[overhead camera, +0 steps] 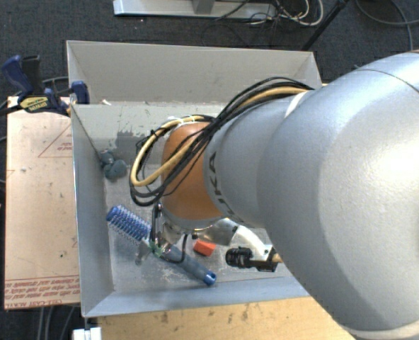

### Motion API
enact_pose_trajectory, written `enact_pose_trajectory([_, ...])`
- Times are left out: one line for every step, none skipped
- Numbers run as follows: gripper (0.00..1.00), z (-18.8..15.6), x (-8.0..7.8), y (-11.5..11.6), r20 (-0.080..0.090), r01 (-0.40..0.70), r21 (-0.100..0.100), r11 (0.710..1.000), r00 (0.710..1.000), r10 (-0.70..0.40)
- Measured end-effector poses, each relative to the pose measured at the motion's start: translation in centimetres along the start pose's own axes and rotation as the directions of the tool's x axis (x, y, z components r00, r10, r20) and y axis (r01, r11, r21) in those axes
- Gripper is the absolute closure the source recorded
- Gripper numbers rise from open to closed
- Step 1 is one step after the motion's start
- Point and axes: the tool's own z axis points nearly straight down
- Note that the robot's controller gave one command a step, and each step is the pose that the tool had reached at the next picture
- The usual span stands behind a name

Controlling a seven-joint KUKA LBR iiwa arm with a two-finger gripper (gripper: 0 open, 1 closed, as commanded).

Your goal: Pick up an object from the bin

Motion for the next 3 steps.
enact_pose_trajectory([1.0, 0.0, 0.0, 0.0, 0.0, 0.004, 0.003, 1.0, 1.0, -0.004])
enact_pose_trajectory([1.0, -1.4, 0.0, 0.0, -0.001, 0.007, 0.003, 1.0, 1.0, -0.007])
enact_pose_trajectory([1.0, -2.5, 0.1, -0.1, -0.002, 0.01, 0.003, 1.0, 1.0, -0.01])
